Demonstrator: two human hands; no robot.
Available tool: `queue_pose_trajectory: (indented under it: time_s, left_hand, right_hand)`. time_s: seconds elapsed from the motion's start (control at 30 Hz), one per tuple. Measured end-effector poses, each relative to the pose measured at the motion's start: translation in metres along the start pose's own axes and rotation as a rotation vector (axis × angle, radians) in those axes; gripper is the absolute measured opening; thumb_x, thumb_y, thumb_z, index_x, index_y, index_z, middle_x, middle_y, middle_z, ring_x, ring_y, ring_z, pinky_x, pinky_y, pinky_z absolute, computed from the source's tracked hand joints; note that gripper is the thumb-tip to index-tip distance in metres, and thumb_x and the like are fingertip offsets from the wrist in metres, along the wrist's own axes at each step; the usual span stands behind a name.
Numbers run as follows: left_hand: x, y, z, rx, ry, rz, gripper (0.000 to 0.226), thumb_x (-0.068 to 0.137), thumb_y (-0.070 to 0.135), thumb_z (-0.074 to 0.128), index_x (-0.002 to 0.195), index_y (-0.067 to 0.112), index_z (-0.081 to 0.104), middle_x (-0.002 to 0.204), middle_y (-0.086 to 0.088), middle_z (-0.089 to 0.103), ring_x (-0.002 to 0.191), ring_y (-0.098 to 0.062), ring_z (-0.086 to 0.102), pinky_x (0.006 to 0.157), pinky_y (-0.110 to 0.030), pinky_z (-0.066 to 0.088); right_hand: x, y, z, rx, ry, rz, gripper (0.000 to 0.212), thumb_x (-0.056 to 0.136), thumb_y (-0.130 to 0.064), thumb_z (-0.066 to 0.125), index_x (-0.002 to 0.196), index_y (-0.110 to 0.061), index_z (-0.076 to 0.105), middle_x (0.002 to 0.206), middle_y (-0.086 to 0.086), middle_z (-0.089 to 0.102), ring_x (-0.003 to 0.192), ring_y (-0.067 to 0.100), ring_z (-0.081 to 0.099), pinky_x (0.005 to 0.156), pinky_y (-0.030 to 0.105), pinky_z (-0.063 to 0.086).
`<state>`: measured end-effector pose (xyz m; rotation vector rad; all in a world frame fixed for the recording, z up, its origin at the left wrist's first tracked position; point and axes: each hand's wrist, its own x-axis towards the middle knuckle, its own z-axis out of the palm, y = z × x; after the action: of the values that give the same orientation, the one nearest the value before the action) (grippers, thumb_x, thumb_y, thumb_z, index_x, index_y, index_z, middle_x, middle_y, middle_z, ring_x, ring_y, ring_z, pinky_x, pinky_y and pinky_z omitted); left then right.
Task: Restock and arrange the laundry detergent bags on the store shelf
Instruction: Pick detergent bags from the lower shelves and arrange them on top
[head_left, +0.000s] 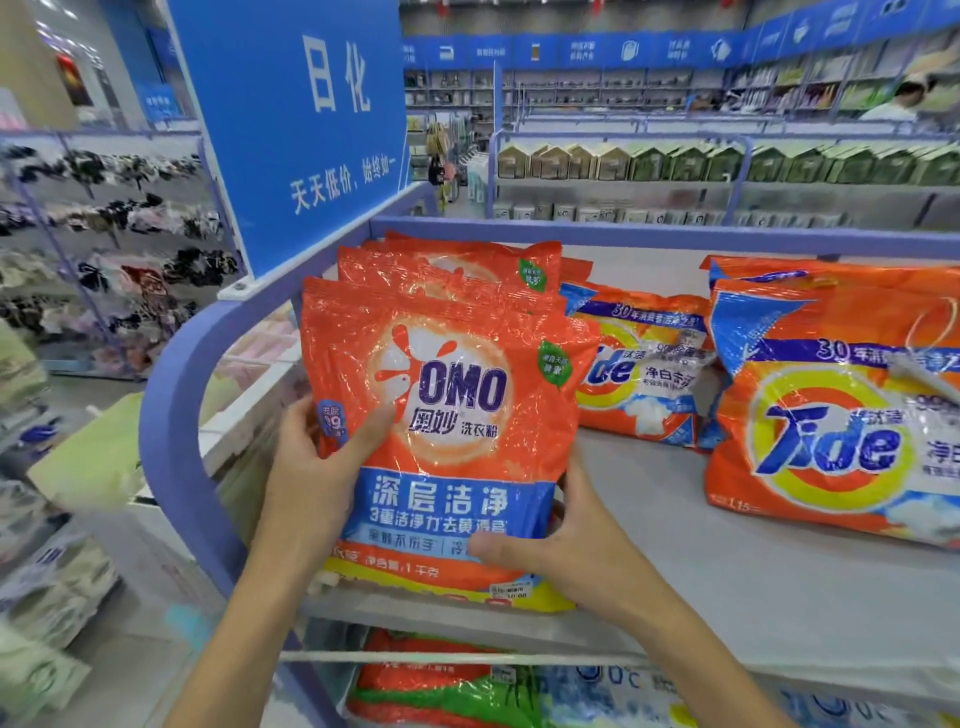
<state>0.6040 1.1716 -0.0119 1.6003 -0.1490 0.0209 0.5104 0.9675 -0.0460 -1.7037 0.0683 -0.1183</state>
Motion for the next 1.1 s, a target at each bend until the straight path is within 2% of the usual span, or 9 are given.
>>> queue_pose_trajectory:
  time_s: [0.1,0.2,0.37,0.53,0.63,0.73,0.83,1.03,1.1]
  left_hand:
    - [0.004,-0.006,0.000,0.004,-0.047,-0.061,0.053,0.074,0.052,0.074,0.119,0.026,0.060,0.100,0.000,0.079,0.084,-0.023,0.078,0.079,-0.043,0.060]
    - [0.008,-0.011,0.007,0.002,0.056,0.038,0.047,0.085,0.062,0.068,0.110,0.023,0.064,0.097,-0.002,0.079,0.084,-0.026,0.077,0.082,-0.052,0.060]
    - [0.025,-0.008,0.015,-0.029,0.191,0.095,0.072,0.077,0.089,0.049,0.095,0.022,0.070,0.092,-0.004,0.078,0.087,-0.031,0.075,0.086,-0.061,0.057]
    - [0.013,-0.010,0.011,-0.039,0.079,0.088,0.068,0.087,0.076,0.053,0.117,0.016,0.063,0.099,0.002,0.078,0.088,-0.019,0.077,0.087,-0.049,0.059]
    - [0.004,-0.009,-0.007,0.059,-0.109,0.000,0.107,0.053,0.089,0.071,0.134,0.023,0.052,0.108,0.013,0.076,0.094,-0.011,0.076,0.081,-0.036,0.059]
    - [-0.005,-0.010,-0.019,0.172,-0.243,-0.063,0.110,0.041,0.052,0.095,0.133,0.026,0.040,0.108,0.011,0.071,0.086,0.005,0.072,0.061,-0.018,0.058]
    - [-0.011,-0.013,-0.018,0.162,-0.294,-0.074,0.096,0.045,0.001,0.091,0.119,0.027,0.036,0.112,0.007,0.063,0.080,0.010,0.070,0.059,-0.011,0.055]
    - [-0.007,-0.024,-0.014,0.163,-0.191,0.005,0.104,0.055,-0.015,0.086,0.131,0.022,0.027,0.109,0.009,0.060,0.079,0.013,0.068,0.057,-0.010,0.054]
    - [-0.006,-0.028,-0.015,0.163,-0.196,0.010,0.108,0.054,-0.007,0.089,0.137,0.023,0.026,0.113,0.009,0.061,0.086,0.009,0.069,0.059,-0.014,0.057]
  right_hand:
    - [0.008,0.002,0.008,0.030,-0.040,-0.024,0.092,0.067,-0.040,0.092,0.135,-0.054,0.032,0.130,-0.019,0.066,0.114,0.004,0.068,0.091,0.029,0.060]
    - [0.009,0.002,0.016,0.065,-0.026,-0.066,0.083,0.076,-0.036,0.088,0.137,-0.051,0.034,0.131,-0.018,0.065,0.114,0.003,0.068,0.088,0.025,0.060]
    - [0.026,-0.006,0.021,-0.062,0.015,-0.120,0.084,0.077,-0.046,0.088,0.143,-0.040,0.035,0.137,-0.014,0.061,0.122,0.006,0.063,0.099,0.040,0.058]
    - [0.019,-0.009,0.018,-0.078,0.028,-0.112,0.082,0.076,-0.043,0.087,0.142,-0.041,0.038,0.130,-0.020,0.066,0.115,0.001,0.067,0.096,0.038,0.059]
    - [0.003,-0.007,0.020,-0.132,0.061,-0.074,0.099,0.067,-0.046,0.094,0.143,-0.050,0.032,0.128,-0.026,0.065,0.111,-0.003,0.068,0.095,0.034,0.059]
    - [-0.009,-0.002,0.026,-0.235,0.012,-0.033,0.128,0.058,-0.030,0.100,0.149,-0.053,0.014,0.127,-0.027,0.064,0.106,-0.003,0.069,0.089,0.030,0.060]
    - [-0.006,0.005,0.027,-0.268,0.072,-0.057,0.130,0.059,-0.019,0.098,0.151,-0.044,0.010,0.126,-0.024,0.064,0.109,-0.003,0.067,0.090,0.030,0.059]
    - [0.006,0.003,0.024,-0.288,0.131,-0.027,0.125,0.056,-0.013,0.100,0.145,-0.050,0.021,0.119,-0.026,0.067,0.104,-0.004,0.068,0.089,0.031,0.060]
    - [0.005,0.004,0.021,-0.310,0.146,-0.009,0.121,0.052,-0.020,0.102,0.143,-0.050,0.029,0.118,-0.028,0.068,0.104,-0.007,0.067,0.090,0.027,0.058]
